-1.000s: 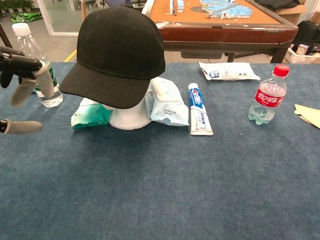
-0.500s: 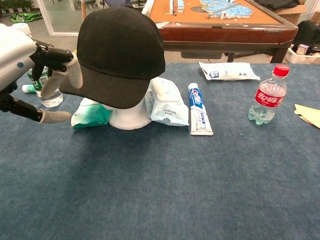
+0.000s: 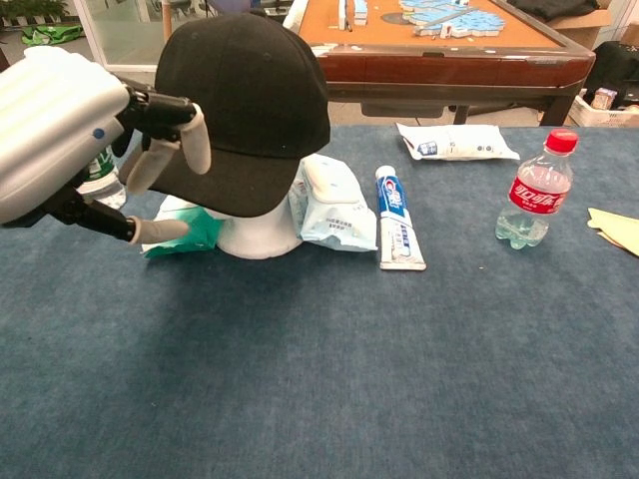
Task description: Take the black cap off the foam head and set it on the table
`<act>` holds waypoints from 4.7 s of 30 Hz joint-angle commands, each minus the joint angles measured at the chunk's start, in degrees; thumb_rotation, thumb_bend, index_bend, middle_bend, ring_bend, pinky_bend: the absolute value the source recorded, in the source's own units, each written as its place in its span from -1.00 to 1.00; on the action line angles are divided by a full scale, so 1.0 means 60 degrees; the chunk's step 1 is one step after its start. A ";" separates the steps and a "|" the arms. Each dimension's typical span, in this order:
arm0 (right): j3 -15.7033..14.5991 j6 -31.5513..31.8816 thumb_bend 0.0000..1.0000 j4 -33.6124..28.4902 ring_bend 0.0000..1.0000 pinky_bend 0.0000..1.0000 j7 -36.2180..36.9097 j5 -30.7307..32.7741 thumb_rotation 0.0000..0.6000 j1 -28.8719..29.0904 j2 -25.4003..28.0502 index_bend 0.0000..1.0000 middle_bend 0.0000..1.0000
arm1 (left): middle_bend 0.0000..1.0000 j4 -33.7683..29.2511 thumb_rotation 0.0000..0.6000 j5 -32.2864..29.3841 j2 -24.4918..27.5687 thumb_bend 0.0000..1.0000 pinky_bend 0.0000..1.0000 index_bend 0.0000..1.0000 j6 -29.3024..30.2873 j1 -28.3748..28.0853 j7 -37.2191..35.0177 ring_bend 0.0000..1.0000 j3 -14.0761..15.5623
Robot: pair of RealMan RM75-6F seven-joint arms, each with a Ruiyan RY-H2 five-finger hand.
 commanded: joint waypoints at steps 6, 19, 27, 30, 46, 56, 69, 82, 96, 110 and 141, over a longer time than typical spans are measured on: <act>-0.0001 0.0009 -0.27 0.0010 -0.58 -0.33 0.0045 -0.0014 1.00 -0.0008 0.0015 -0.66 -0.53 | 0.56 0.0223 1.00 -0.0185 -0.0229 -0.93 0.22 0.04 -0.0292 -0.0325 0.0216 0.11 -0.0125; -0.0004 0.0003 -0.28 0.0027 -0.58 -0.33 0.0108 -0.0032 1.00 -0.0011 0.0036 -0.66 -0.52 | 0.57 0.1205 1.00 -0.0183 -0.0631 -0.93 0.22 0.04 0.0160 -0.0639 0.0127 0.12 -0.0231; -0.0011 -0.0043 -0.27 0.0009 -0.58 -0.33 0.0035 -0.0021 1.00 0.0008 0.0022 -0.66 -0.51 | 0.57 0.1365 1.00 -0.0292 -0.0667 -0.93 0.22 0.04 0.0253 -0.0755 0.0161 0.12 -0.0228; -0.0008 -0.0040 -0.28 0.0005 -0.58 -0.33 0.0035 -0.0017 1.00 0.0006 0.0023 -0.66 -0.50 | 0.57 0.1502 1.00 -0.0302 -0.0732 -0.93 0.22 0.04 0.0339 -0.0839 0.0080 0.12 -0.0281; 0.0003 -0.0093 -0.27 0.0012 -0.58 -0.33 0.0055 0.0017 1.00 0.0028 0.0033 -0.66 -0.48 | 0.48 0.2699 1.00 -0.0274 -0.1141 -0.93 0.22 0.11 0.1155 -0.1149 -0.0930 0.06 -0.0238; 0.0007 -0.0131 -0.27 0.0007 -0.58 -0.33 0.0029 0.0047 1.00 0.0043 0.0031 -0.66 -0.48 | 0.48 0.2819 1.00 -0.0444 -0.1176 -0.92 0.22 0.21 0.1271 -0.1213 -0.1093 0.06 -0.0187; 0.0010 -0.0130 -0.28 0.0014 -0.58 -0.33 0.0046 0.0049 1.00 0.0043 0.0033 -0.66 -0.48 | 0.49 0.2877 1.00 -0.0461 -0.1122 -0.76 0.22 0.16 0.1388 -0.1283 -0.1322 0.06 0.0004; 0.0015 -0.0176 -0.28 0.0006 -0.58 -0.33 -0.0019 0.0086 1.00 0.0066 0.0015 -0.66 -0.48 | 0.49 0.2925 1.00 -0.0545 -0.1036 -0.36 0.22 0.14 0.1496 -0.1259 -0.1432 0.06 0.0104; 0.0013 -0.0179 -0.28 0.0009 -0.58 -0.33 -0.0012 0.0087 1.00 0.0068 0.0016 -0.66 -0.48 | 0.49 0.2959 1.00 -0.0527 -0.1031 -0.06 0.22 0.24 0.1650 -0.1255 -0.1461 0.06 0.0169; 0.0021 -0.0213 -0.28 0.0001 -0.58 -0.33 -0.0039 0.0114 1.00 0.0087 0.0009 -0.66 -0.48 | 0.49 0.2640 1.00 -0.0113 -0.0818 0.00 0.22 0.34 0.1977 -0.1301 -0.1139 0.06 0.0283; 0.0006 -0.0240 -0.28 -0.0025 -0.58 -0.33 -0.0162 0.0107 1.00 0.0114 -0.0028 -0.66 -0.48 | 0.50 0.0772 1.00 0.0508 0.0129 0.01 0.22 0.36 0.1772 -0.1546 0.0629 0.06 -0.0229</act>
